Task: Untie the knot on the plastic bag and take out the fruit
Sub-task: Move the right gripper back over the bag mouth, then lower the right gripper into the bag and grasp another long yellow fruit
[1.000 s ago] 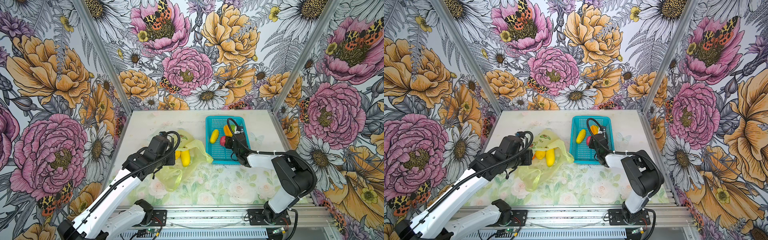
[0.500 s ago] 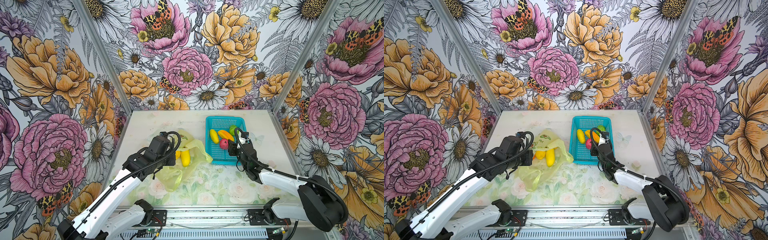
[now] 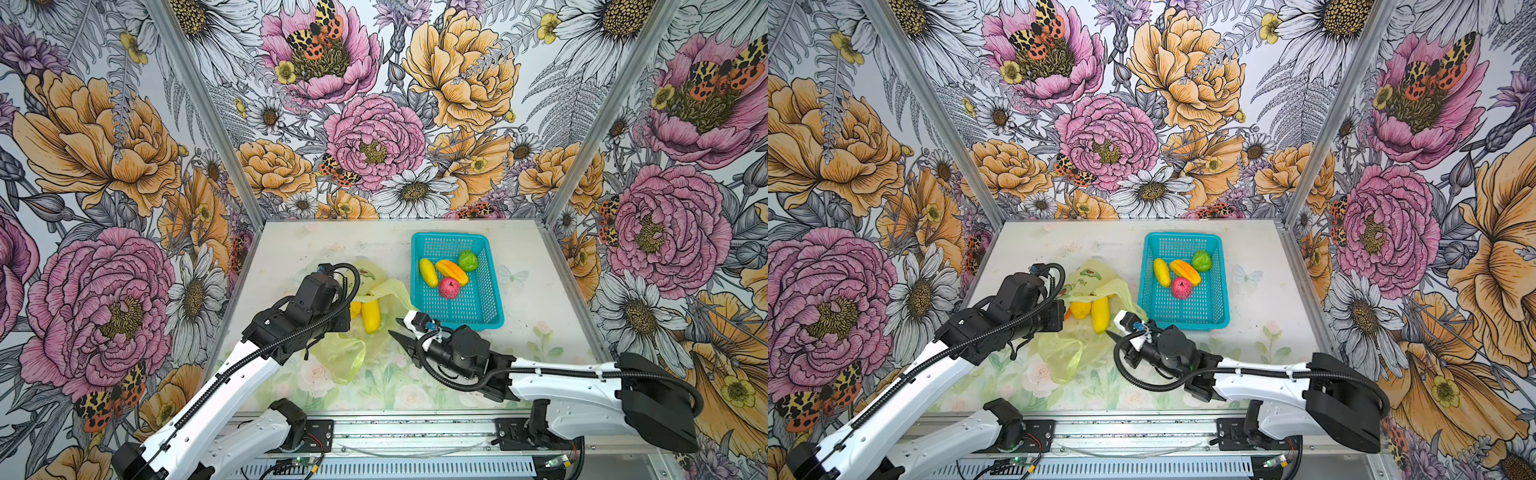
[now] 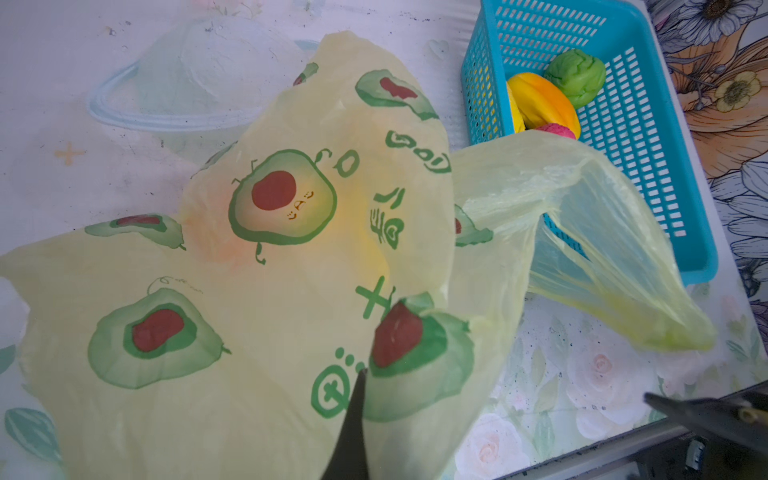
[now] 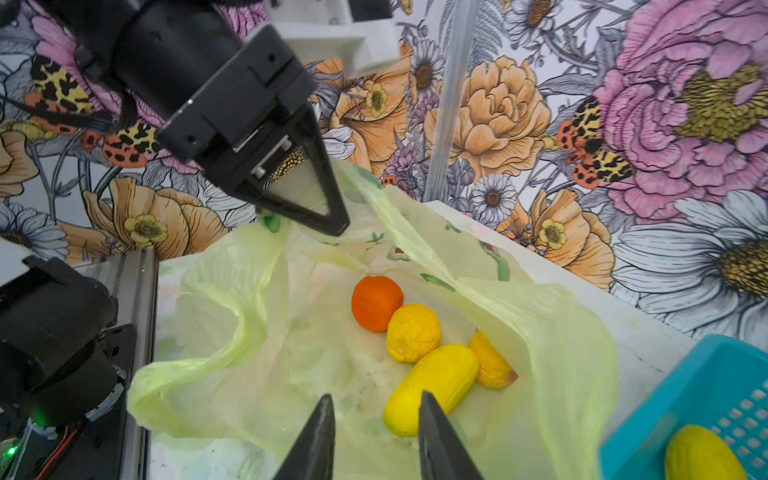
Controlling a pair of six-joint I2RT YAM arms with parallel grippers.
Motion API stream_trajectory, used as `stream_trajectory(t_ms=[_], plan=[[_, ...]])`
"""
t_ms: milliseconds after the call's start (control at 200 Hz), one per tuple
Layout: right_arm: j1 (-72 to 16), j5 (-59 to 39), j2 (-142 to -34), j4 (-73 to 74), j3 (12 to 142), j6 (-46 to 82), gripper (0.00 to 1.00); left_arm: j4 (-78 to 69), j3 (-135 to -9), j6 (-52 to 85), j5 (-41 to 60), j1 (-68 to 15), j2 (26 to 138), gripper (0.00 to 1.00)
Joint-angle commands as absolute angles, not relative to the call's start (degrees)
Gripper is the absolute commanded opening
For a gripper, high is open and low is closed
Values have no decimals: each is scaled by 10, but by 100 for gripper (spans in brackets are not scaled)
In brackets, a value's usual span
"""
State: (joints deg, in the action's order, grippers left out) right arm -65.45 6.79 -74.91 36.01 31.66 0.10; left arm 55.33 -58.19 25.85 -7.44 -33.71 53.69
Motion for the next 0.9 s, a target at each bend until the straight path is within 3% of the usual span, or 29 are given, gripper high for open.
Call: stream_trajectory(t_ms=[0,170,450,600,781,896], plan=[[-687,106,-825,380,357,-58,34,554,-588,270,-89,-344,534,0],[-698,172,-937,398,417,-70,31,555,-586,274,-102,-358,531,0],[-652,165,-1057,441,466,-26,33,572,-614,238,-88,-348,542,0],[-633,184,-1087,411,499,3,35,656,-688,160,-159,-339,598,0],[-612,201,-1112,393,522,46,53,643,-669,158,-155,-330,578,0],[-593,210,-1143,377,545,73,65,619,-654,148,-78,-256,554,0]])
